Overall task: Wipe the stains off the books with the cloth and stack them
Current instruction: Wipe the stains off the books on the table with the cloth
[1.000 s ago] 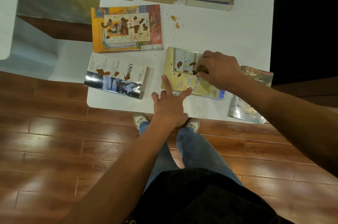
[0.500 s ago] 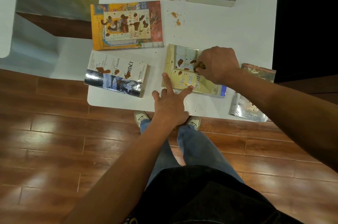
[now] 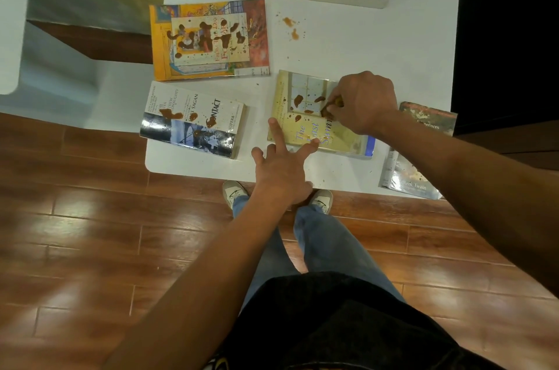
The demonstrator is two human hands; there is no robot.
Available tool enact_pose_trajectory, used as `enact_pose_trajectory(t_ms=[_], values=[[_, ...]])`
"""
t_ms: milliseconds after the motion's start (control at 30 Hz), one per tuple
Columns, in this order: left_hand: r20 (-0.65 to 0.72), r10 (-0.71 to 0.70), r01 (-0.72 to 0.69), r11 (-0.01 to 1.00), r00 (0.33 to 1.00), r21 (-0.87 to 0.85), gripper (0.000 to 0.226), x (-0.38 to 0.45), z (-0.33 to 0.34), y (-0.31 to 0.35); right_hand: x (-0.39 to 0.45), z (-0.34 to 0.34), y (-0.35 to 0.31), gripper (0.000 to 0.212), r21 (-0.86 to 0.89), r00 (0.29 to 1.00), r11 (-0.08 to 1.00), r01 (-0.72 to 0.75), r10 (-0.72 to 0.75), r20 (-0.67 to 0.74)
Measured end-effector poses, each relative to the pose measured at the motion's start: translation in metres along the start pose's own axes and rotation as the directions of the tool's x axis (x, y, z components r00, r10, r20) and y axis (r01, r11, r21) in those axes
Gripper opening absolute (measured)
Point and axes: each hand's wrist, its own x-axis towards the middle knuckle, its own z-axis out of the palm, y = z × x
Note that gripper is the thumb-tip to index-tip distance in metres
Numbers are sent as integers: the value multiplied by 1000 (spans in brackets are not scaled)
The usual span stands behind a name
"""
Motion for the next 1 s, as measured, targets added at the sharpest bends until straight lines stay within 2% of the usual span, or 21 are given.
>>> enact_pose_trajectory(t_ms=[133, 267, 367, 500, 633, 733, 867, 1000], values=[[3, 2, -2, 1000, 1000, -9, 84, -2, 0, 0, -2, 1, 1, 18, -4, 999, 999, 36, -36, 19], [-6, 3, -3, 1000, 1000, -14, 85, -1, 1, 0, 0, -1, 6, 18, 26, 1000, 999, -23, 23, -14], [-4, 1, -1, 1000, 1000, -3, 85, -1, 1, 0, -4, 2, 3, 18, 20, 1000, 1000, 16, -16, 20], [-10, 0, 0, 1000, 1000, -9, 85, -1, 1, 0, 0, 0, 7, 18, 37, 1000, 999, -31, 31, -5], [-3, -2, 2, 1000, 1000, -2, 84, -1, 0, 1, -3, 1, 5, 18, 18, 999, 1000, 17, -18, 32], [-8, -3, 3, 1000, 1000, -7, 85, 0, 1, 2, -2, -1, 6, 17, 59, 1000, 998, -28, 28, 2], [-2, -7, 7, 1000, 1000, -1, 85, 0, 1, 2, -7, 1, 3, 17, 58, 999, 998, 27, -30, 37], [-6, -9, 9, 1000, 1000, -17, 85, 1, 1, 2, -3, -1, 3, 15, 94, 999, 995, -42, 42, -2]])
